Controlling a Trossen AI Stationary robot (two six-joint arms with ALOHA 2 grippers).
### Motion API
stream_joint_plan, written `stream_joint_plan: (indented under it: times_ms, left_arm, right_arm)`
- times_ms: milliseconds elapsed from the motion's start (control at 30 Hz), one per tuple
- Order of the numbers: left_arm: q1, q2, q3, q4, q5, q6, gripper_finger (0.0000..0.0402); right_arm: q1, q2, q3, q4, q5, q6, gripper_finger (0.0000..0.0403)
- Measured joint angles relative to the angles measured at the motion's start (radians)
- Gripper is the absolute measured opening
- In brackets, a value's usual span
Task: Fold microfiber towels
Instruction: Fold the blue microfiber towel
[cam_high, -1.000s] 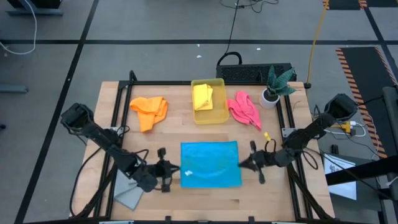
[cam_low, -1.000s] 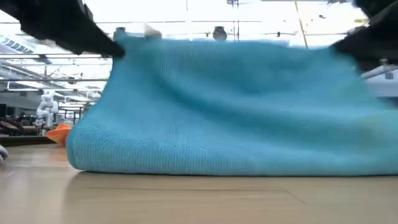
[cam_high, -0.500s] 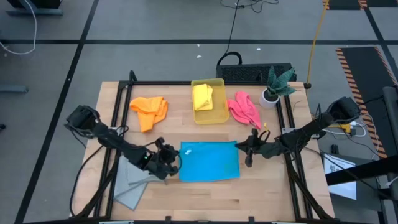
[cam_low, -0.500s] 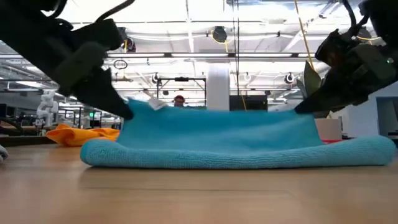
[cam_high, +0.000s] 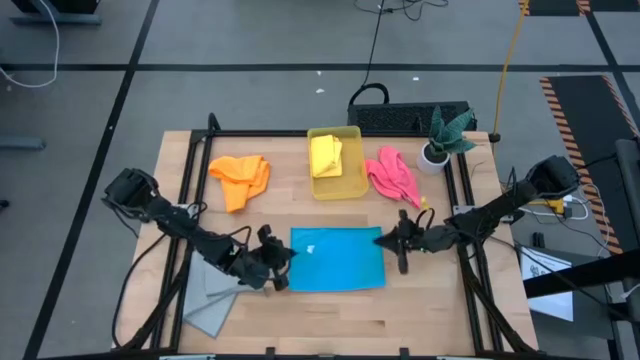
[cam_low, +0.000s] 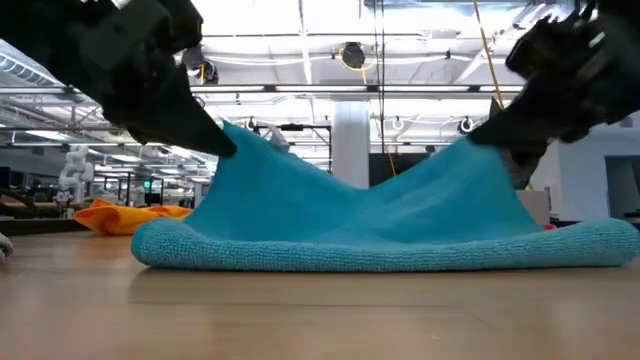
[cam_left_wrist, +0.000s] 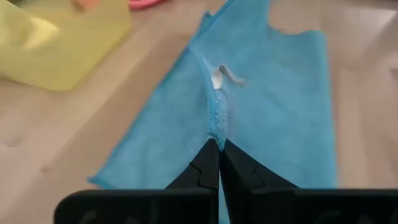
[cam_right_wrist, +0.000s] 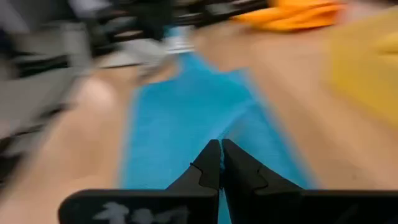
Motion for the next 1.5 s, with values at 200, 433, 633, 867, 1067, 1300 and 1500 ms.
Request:
stream_joint_plan:
  times_ms: [200, 433, 633, 867, 1067, 1300, 1500]
  left_arm:
    - [0.055, 0.036, 0.0, -0.079, -0.018, -0.032, 0.0004]
    - [0.101, 0.115, -0.001, -0.034, 0.008, -0.047, 0.0006]
    - [0.103, 0.135, -0.001, -0.035, 0.013, -0.066, 0.001]
    - [0.113, 0.136, -0.001, -0.044, 0.012, -0.065, 0.0013]
    - [0.125, 0.136, -0.001, -0.044, 0.011, -0.057, 0.0044]
    - [0.153, 0.136, -0.001, -0.134, 0.01, -0.119, 0.0094]
    - [0.181, 0.129, -0.001, -0.206, -0.001, -0.217, 0.0117]
  right_arm:
    - [-0.073, 0.024, 0.0, -0.152, 0.09, 0.077, 0.0]
    - [-0.116, 0.11, 0.001, -0.175, 0.089, 0.117, 0.0]
    - [-0.134, 0.15, 0.0, -0.158, 0.085, 0.118, 0.0]
    - [-0.161, 0.158, 0.0, -0.161, 0.082, 0.105, 0.0]
    - [-0.163, 0.158, 0.0, -0.161, 0.082, 0.076, 0.0004]
    - [-0.163, 0.157, 0.0, -0.161, 0.082, 0.029, 0.0059]
    - [-0.162, 0.103, 0.0, -0.164, 0.094, -0.019, 0.011]
